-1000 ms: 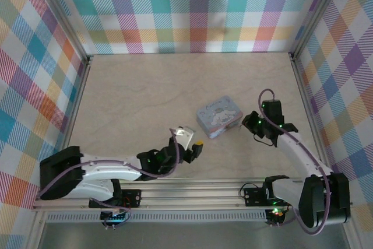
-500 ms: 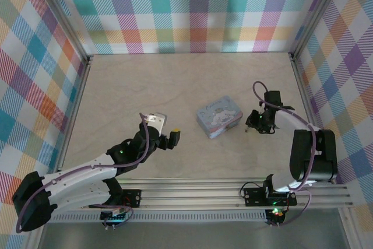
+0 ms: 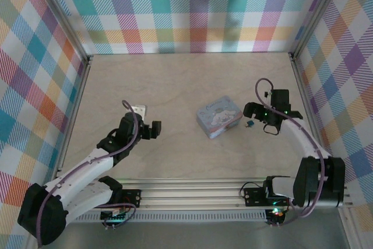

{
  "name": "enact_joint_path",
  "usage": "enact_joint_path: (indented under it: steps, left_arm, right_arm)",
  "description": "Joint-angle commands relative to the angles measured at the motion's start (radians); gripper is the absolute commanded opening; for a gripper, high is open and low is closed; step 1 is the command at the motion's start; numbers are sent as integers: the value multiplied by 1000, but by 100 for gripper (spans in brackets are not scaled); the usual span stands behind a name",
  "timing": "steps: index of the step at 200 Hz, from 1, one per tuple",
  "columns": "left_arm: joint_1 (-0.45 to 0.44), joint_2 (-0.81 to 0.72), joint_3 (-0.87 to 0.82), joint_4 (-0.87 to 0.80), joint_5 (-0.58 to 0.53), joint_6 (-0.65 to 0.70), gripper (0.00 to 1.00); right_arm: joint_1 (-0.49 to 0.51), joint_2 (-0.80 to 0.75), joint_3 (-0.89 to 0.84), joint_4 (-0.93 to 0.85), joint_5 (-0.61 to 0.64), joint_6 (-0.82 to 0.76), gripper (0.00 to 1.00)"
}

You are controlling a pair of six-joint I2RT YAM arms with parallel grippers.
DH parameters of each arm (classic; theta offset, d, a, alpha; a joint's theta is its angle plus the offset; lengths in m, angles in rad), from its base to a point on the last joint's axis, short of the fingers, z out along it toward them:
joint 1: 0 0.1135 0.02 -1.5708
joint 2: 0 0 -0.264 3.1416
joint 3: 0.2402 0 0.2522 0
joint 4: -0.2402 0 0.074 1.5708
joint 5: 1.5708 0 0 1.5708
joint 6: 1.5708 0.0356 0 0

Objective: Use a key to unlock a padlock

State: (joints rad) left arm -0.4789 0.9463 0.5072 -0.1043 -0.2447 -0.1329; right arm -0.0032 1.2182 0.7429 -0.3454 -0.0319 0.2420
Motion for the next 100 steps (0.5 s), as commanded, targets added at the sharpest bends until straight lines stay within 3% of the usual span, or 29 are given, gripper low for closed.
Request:
enact_joint_path:
  steps: [1,20,46,100]
  left_arm:
    - [105,15,16,95,33,52,100]
    - [192,23,-14,172,27,94,100]
    - [234,54,-96,345,11,211,100]
    - [319,251,-174,627,75,228,100]
  right_arm:
    - [-8,-78,-89,126,78,-68,100]
    - [-8,-148,-191,285,93,-118,100]
    - [-8,-198,-364,575,101,-150,100]
    - [-7,-75,-484,984,79,-168,100]
